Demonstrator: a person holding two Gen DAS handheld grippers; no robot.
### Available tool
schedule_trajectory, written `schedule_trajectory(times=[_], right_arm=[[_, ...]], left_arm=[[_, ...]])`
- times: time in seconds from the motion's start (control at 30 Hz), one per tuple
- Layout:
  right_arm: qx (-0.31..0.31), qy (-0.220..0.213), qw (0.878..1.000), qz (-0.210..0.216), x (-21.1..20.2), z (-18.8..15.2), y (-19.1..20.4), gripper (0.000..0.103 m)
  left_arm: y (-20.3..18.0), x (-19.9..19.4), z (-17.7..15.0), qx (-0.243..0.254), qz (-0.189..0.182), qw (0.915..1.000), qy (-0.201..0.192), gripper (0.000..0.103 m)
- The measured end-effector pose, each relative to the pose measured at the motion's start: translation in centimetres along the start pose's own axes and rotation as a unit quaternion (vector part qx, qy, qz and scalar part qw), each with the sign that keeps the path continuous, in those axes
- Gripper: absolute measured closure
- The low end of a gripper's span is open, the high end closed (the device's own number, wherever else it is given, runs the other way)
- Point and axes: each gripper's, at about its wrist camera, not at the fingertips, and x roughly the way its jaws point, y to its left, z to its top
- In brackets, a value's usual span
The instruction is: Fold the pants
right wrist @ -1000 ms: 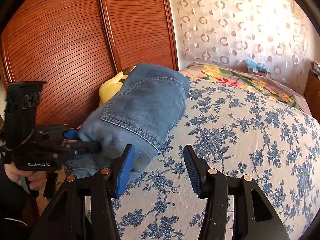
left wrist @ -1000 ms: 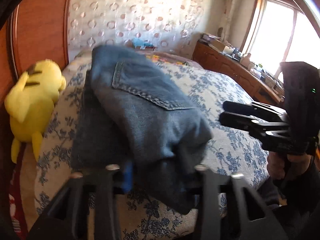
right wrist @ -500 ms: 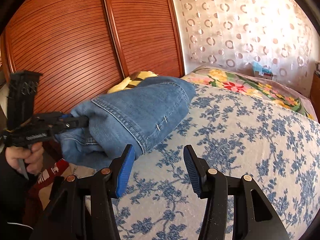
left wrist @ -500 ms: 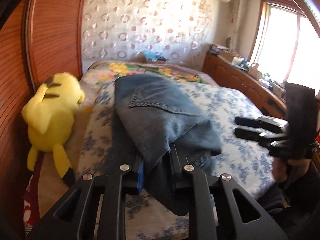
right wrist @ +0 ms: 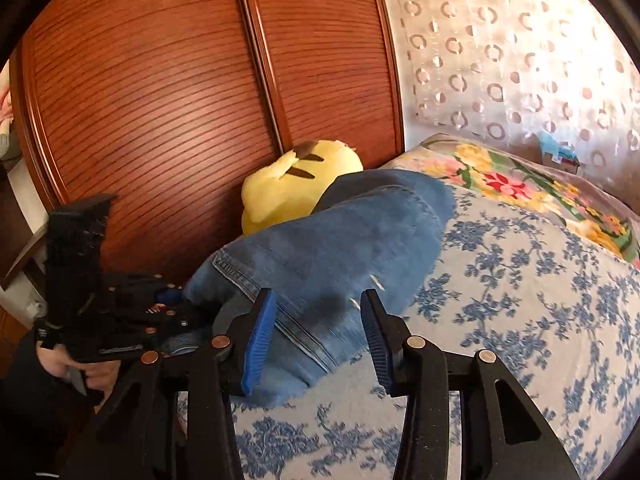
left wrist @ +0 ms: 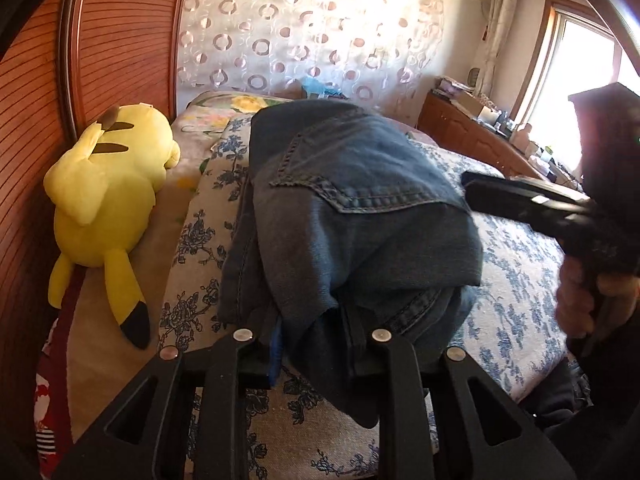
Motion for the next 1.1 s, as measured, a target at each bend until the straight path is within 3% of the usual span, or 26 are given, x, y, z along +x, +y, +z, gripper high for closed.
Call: schedule_trajectory(times=[0.1,0.17,0.2,0.23,0.63,0.8,1.1], right_arm=[[0.004,0.009,1.0,0.001,1.0,-0.3,-0.3,0.058],[0.006,0.012,1.0,-0.001,1.1,-0.5,-0.6,0.058],[0.006,0.014,1.0,-0.003,1.1,-0.5,-0.6,0.058],[0.005,0.016,1.0,-0.006,1.2,-0.6,-0.7,0.058],[0.006,0.022,1.0,-0.016,0.8,-1.5,0.0,0.058],[0.008,0.023,1.0,-0.016,0.2,-1.8,-0.1,0.058],[0.014,0.01,1.0,-0.021,-1.8,-1.3,-1.1,0.058]], left_arm=[[-0.2,-0.8,0.2,0.004,0.002,1.0,-0.002,0.068],[-0.3,-1.4,0.3,0.009,0.007,0.9999,-0.007,0.058],[-0.3,-1.7,0.4,0.011,0.014,0.9998,-0.011,0.048],[-0.4,-2.0,0.5,0.014,0.02,0.9996,-0.014,0.046],[-2.8,-5.0,3.4,0.038,0.025,0.9962,-0.073,0.042],[-3.0,-2.1,4.2,0.032,0.035,0.9975,-0.052,0.042],[-3.3,2.2,2.3,0.034,0.055,0.9979,0.0,0.042]])
